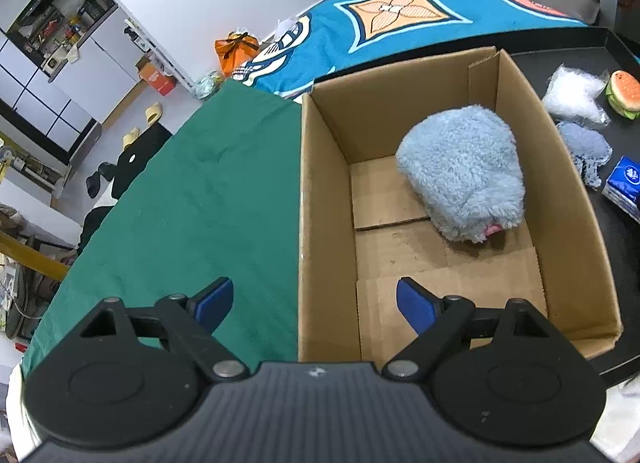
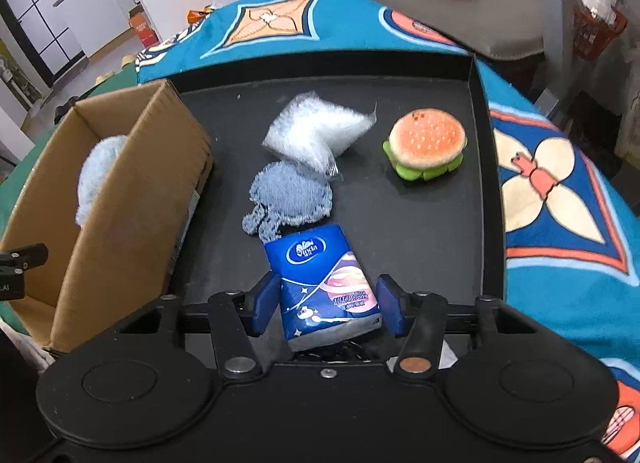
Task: Organize soft objects
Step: 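Lower the right gripper and grasp the blue tissue pack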
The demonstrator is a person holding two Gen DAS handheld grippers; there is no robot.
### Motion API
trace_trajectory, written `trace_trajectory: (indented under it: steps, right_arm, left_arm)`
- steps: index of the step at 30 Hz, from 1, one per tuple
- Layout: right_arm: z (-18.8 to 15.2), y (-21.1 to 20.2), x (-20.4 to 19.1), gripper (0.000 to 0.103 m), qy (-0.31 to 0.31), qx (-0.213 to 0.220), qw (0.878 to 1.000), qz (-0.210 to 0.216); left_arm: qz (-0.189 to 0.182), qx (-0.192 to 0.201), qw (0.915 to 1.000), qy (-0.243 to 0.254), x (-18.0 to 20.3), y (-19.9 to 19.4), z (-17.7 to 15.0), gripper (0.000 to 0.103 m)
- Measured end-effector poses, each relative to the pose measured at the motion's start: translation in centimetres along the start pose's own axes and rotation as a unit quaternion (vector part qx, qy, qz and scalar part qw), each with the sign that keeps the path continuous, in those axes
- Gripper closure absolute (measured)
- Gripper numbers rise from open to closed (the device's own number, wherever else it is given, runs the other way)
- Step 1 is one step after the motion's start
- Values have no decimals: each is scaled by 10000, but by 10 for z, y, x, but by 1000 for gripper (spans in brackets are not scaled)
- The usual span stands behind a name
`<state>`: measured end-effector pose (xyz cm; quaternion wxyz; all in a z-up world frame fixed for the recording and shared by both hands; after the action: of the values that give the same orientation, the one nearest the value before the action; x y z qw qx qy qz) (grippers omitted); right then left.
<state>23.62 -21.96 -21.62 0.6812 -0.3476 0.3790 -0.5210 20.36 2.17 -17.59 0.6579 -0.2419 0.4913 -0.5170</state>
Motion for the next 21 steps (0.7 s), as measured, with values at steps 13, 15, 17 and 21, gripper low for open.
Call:
trace_trajectory:
  steps: [13, 15, 17, 21]
  right_arm:
    - [21, -32, -20, 53, -105, 361, 9993, 12]
    - [24, -36, -24, 53, -138, 418, 9990, 8]
    - [27, -40, -30, 53, -177, 471, 9987, 9]
    - [32, -49, -42, 53, -293, 570, 9979, 7]
  left_arm:
    - [-213, 113, 9997, 7, -17, -6, 0, 15]
    - [-263, 94, 9996, -50, -19, -4, -1, 15]
    - [-255, 87, 9996, -45, -19, -2, -3, 15]
    - [-288, 117, 9994, -152, -21, 1, -4, 15]
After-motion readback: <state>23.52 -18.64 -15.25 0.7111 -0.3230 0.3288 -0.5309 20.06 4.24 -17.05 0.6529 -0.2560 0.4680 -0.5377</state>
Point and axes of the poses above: each gripper's, at about its wrist camera, not at the fingertips, and y roughly the way its jaws point, x to its right, z to its top, the point moved 1 cm from there along y, roughly the way its jaws point, and after that the axes turned 2 degrees about -x, right-handed, at the moved point
